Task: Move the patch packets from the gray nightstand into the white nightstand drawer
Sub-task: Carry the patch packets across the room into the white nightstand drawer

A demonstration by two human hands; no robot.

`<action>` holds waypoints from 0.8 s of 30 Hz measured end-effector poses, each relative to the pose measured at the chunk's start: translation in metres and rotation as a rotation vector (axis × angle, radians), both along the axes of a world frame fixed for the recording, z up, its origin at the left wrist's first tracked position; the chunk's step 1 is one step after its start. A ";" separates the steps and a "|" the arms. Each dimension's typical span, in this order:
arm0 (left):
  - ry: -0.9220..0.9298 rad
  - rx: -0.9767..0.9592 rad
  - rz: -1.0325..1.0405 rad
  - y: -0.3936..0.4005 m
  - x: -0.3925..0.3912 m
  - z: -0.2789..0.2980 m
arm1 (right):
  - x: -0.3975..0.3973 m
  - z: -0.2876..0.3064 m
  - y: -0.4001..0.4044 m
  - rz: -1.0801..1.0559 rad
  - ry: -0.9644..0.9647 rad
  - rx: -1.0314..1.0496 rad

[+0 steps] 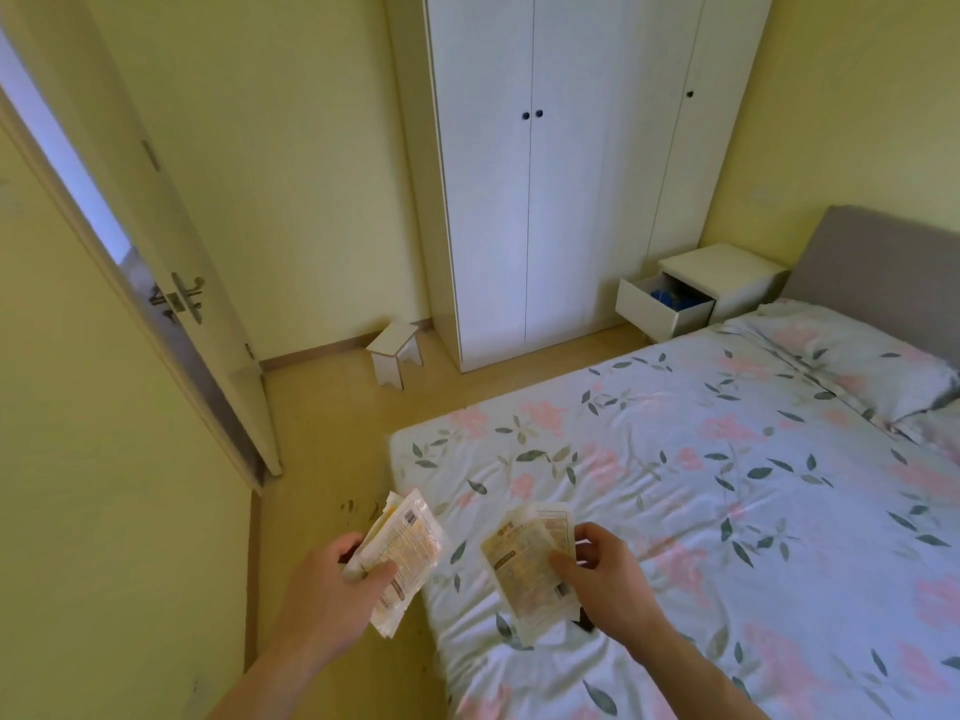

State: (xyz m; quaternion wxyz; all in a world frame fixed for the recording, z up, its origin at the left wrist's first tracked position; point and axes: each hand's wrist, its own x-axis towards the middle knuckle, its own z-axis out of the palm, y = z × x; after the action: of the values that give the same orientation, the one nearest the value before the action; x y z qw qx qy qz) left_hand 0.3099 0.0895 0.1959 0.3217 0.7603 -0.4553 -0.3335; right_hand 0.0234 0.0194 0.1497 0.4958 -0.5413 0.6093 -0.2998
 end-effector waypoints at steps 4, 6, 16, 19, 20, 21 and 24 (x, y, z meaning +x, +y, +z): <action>0.040 -0.016 -0.018 -0.064 0.027 0.003 | 0.026 0.008 -0.061 0.002 0.028 -0.025; 0.051 -0.017 -0.025 -0.096 0.043 0.003 | 0.040 0.012 -0.088 -0.002 0.030 -0.037; 0.093 -0.074 -0.101 -0.232 0.149 -0.006 | 0.148 0.015 -0.212 -0.076 0.043 -0.058; 0.109 -0.067 -0.120 -0.276 0.199 -0.010 | 0.191 0.013 -0.250 -0.108 0.069 -0.054; 0.112 -0.064 -0.133 -0.292 0.216 -0.009 | 0.205 0.014 -0.261 -0.131 0.068 -0.046; 0.116 -0.062 -0.149 -0.307 0.232 -0.008 | 0.218 0.015 -0.271 -0.149 0.066 -0.042; 0.124 -0.047 -0.202 -0.358 0.272 -0.006 | 0.253 0.014 -0.302 -0.202 0.060 -0.047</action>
State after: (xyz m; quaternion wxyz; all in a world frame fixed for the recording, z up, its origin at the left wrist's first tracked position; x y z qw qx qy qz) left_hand 0.5823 -0.2681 0.1898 0.3318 0.6806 -0.5167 -0.3997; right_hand 0.2767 -0.2827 0.1634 0.4318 -0.4975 0.6679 -0.3462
